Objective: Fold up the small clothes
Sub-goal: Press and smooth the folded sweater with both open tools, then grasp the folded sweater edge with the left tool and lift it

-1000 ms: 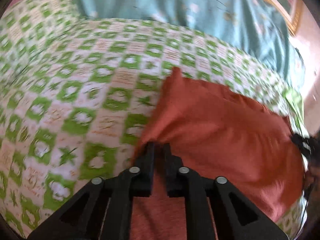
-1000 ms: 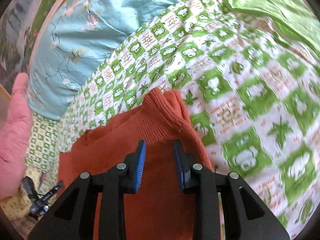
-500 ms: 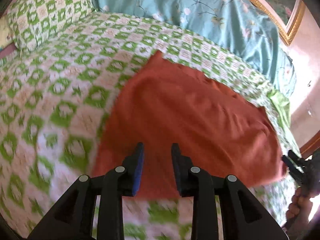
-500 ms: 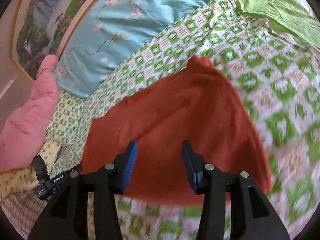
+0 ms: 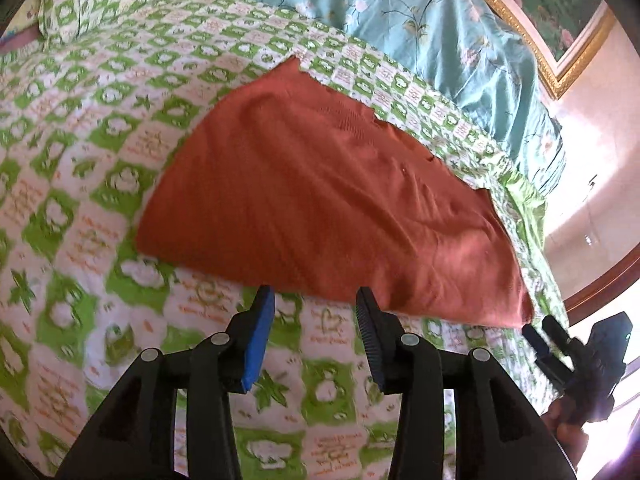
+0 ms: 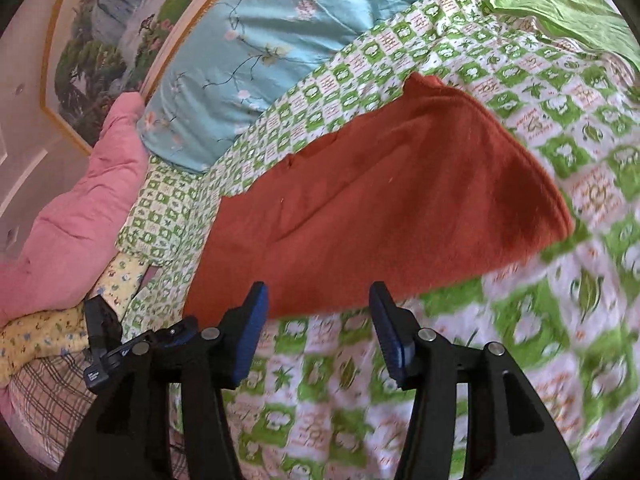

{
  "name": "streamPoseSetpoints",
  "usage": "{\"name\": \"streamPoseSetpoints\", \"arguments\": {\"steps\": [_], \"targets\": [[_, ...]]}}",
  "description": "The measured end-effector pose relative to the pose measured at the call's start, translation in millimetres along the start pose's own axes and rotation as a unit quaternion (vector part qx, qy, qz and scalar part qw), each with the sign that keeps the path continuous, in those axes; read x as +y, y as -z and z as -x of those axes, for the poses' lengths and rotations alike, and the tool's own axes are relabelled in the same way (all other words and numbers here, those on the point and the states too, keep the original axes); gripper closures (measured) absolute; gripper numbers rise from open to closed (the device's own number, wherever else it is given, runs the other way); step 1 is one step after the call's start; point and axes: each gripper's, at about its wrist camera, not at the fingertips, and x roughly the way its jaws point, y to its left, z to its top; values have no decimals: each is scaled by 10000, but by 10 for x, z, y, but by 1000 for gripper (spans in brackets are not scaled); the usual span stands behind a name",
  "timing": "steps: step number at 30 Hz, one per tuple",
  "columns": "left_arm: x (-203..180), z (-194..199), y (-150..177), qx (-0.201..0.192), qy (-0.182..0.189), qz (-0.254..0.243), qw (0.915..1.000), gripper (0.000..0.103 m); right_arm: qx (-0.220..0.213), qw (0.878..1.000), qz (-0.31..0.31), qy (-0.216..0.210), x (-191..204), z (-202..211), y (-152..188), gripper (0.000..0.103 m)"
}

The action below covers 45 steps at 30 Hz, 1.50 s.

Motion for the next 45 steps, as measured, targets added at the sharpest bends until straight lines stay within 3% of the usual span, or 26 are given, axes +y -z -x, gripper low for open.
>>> {"name": "streamPoseSetpoints", "arguments": {"steps": [5,13,22,25,27,31,36,40,45], "targets": [[97,-29,84,9,234,381,9990,43,74,9999,49,-128,66,17,112,48],[327,-103,53,-104,394,1004,9941,42,89,9997,70,-229,122,20,143,47],[475,-290,-278,-328,330,1303,9904,41,177,9991,86,-371,164,-38,129,47],[448,-325,-374,-421,115,1233,9914,47,211,9990,34,-382,141,-74,99,47],[430,-363,-450,-545,-116,1150,9918,67,243,9989,15,-398,120,-105,67,47],[405,-422,-538,-588,-209,1093,9920,86,240,9990,-9,-387,54,-133,-51,47],[-134,-310,-609,-858,-830,-25,9928,93,86,9994,-92,-314,-88,-100,-317,47],[-681,-195,-655,-1103,-698,-791,9883,93,1,9990,-225,-379,-272,-77,-552,47],[-1550,-276,-494,-1172,-395,-2004,9719,94,-46,9981,-392,-483,-486,-46,-872,47]]}}
